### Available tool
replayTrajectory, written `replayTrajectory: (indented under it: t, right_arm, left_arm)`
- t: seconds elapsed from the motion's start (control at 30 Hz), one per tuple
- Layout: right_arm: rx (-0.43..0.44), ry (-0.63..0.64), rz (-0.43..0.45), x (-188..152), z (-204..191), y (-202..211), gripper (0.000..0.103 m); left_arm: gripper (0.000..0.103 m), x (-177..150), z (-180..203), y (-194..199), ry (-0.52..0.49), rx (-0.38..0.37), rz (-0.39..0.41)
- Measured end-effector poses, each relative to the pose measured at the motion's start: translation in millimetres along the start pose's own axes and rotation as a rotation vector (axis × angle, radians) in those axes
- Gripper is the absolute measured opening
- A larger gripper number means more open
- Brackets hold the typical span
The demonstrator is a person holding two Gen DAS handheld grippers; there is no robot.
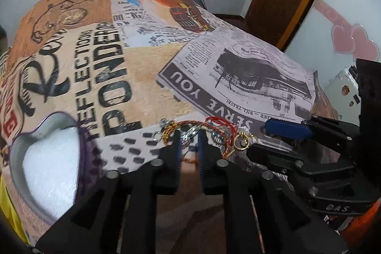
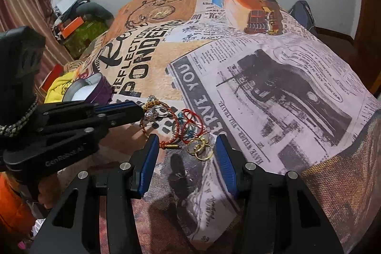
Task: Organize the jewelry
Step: 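Close the left gripper on a small silver ring in the pile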
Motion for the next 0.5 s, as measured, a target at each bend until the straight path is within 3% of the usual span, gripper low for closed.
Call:
replayTrajectory:
  t: [0.17, 0.23, 0.27, 0.5]
  right_arm:
    - [-0.010, -0.003, -0.001, -1, 6, 3, 0.046]
    - [-0.008, -0.006, 0.000, -2, 8, 4, 0.046]
    - [-0.006, -0.008, 0.001, -2, 9, 4, 0.046]
    - [0.004, -0.014, 0.011, -2, 9, 5, 0.046]
  left_arm:
    - [0.017, 1, 3, -12, -0.021, 0.028, -0.020]
    - [0.034, 1, 3, -12, -0.027, 0.032, -0.019]
    - [0.037, 1, 3, -13, -0.026, 0.036, -0.020]
    - [0.037, 2, 4, -19, -0.055, 0.046, -0.026]
Point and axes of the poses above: each gripper's, at about its wrist camera, not at the fingertips, and y roughly against the way its jaws point, z to its right, x to its top, the point moved 7 cm from there along -y, roughly the way its jaws point, and after that the axes turned 14 degrees about y, right-handed, at the moved point
